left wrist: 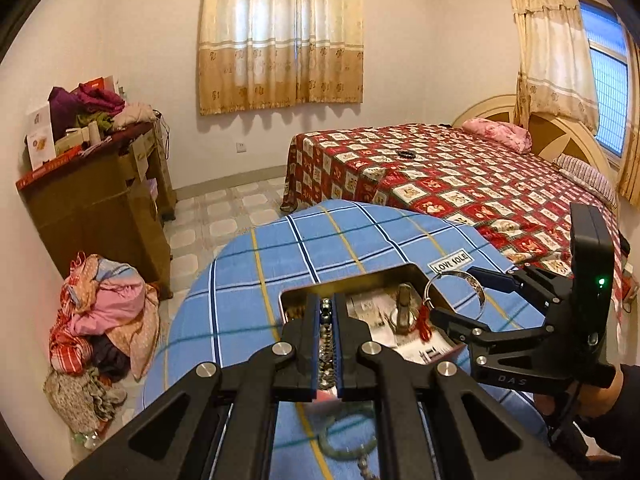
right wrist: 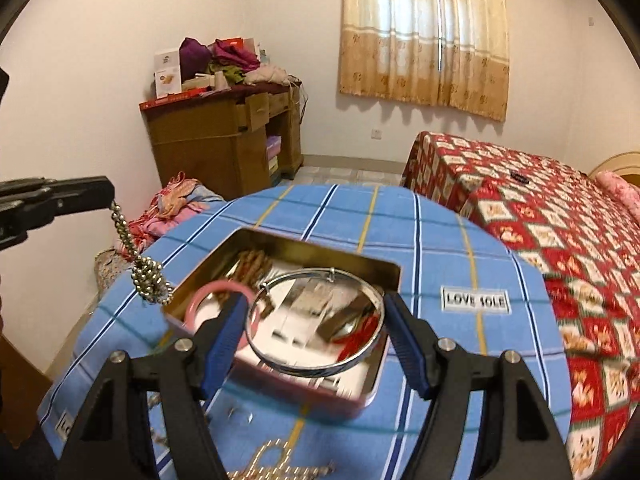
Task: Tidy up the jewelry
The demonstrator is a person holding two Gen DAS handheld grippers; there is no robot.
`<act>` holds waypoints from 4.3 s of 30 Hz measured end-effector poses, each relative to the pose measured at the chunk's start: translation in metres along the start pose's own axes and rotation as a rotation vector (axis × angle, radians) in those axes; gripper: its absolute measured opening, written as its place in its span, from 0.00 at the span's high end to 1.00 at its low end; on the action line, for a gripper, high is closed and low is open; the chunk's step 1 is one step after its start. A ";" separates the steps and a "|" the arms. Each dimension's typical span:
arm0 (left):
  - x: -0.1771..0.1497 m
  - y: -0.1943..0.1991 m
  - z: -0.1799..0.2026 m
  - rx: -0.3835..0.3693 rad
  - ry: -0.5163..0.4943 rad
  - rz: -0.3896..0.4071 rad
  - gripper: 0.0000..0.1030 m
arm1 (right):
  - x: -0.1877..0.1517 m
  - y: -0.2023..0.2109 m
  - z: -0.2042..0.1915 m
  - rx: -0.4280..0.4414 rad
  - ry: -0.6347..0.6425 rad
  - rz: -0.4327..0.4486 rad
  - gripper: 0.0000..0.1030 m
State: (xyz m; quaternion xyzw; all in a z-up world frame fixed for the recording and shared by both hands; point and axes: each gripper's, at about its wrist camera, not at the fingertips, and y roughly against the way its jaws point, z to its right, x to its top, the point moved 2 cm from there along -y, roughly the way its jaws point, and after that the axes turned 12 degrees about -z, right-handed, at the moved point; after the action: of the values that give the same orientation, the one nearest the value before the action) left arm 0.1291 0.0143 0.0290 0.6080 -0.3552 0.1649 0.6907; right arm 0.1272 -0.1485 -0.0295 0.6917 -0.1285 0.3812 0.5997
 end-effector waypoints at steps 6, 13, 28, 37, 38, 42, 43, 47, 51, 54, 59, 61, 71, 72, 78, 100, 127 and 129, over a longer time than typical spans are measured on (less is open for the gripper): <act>0.014 -0.029 0.000 0.021 -0.013 -0.033 0.96 | 0.009 -0.018 0.008 -0.019 -0.015 -0.007 0.30; 0.013 -0.064 0.004 0.024 -0.024 -0.095 0.96 | 0.007 -0.041 0.011 -0.028 -0.012 -0.056 0.30; -0.016 -0.094 -0.001 0.063 0.004 -0.183 0.42 | -0.004 -0.041 0.012 -0.030 -0.022 -0.074 0.18; -0.037 -0.082 -0.012 0.054 0.059 -0.173 0.37 | -0.024 -0.025 0.010 -0.040 -0.029 -0.084 0.18; -0.041 -0.080 -0.014 0.055 0.067 -0.173 0.37 | -0.027 -0.021 0.009 -0.042 -0.030 -0.081 0.18; -0.053 -0.072 -0.015 0.053 0.087 -0.173 0.37 | -0.034 -0.009 0.008 -0.051 -0.037 -0.070 0.15; -0.057 -0.070 -0.015 0.055 0.090 -0.175 0.37 | -0.037 -0.007 0.007 -0.054 -0.035 -0.069 0.15; -0.074 -0.062 -0.016 0.052 0.110 -0.186 0.37 | -0.048 -0.001 0.005 -0.047 -0.046 -0.084 0.15; -0.087 -0.062 -0.017 0.060 0.125 -0.208 0.37 | -0.064 0.002 0.001 -0.043 -0.058 -0.114 0.15; -0.095 -0.066 -0.018 0.065 0.138 -0.223 0.37 | -0.075 0.003 -0.004 -0.038 -0.061 -0.140 0.15; -0.100 -0.071 -0.019 0.055 0.160 -0.235 0.37 | -0.090 0.001 -0.014 -0.038 -0.050 -0.175 0.15; -0.099 -0.074 -0.017 0.054 0.163 -0.237 0.37 | -0.093 0.000 -0.017 -0.032 -0.049 -0.188 0.15; -0.110 -0.090 -0.004 0.082 0.100 -0.286 0.37 | -0.105 -0.010 -0.033 -0.043 0.015 -0.243 0.15; -0.110 -0.090 -0.003 0.090 0.085 -0.289 0.37 | -0.106 -0.010 -0.032 -0.045 0.014 -0.246 0.15; -0.117 -0.086 0.000 0.105 0.037 -0.290 0.37 | -0.111 -0.009 -0.020 -0.076 -0.011 -0.271 0.15; -0.120 -0.077 0.012 -0.029 0.062 -0.284 0.94 | -0.119 0.000 -0.016 0.015 -0.021 -0.254 0.85; -0.100 -0.039 0.014 -0.005 0.060 -0.186 0.94 | -0.099 0.035 -0.014 0.001 -0.003 -0.143 0.86; -0.098 -0.036 0.015 -0.006 0.060 -0.178 0.94 | -0.098 0.037 -0.014 0.001 -0.003 -0.136 0.86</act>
State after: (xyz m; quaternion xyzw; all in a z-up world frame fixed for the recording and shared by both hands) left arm 0.0805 0.0128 -0.0645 0.6299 -0.2796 0.1201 0.7146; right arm 0.0322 -0.1722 -0.0692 0.6996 -0.0818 0.3386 0.6239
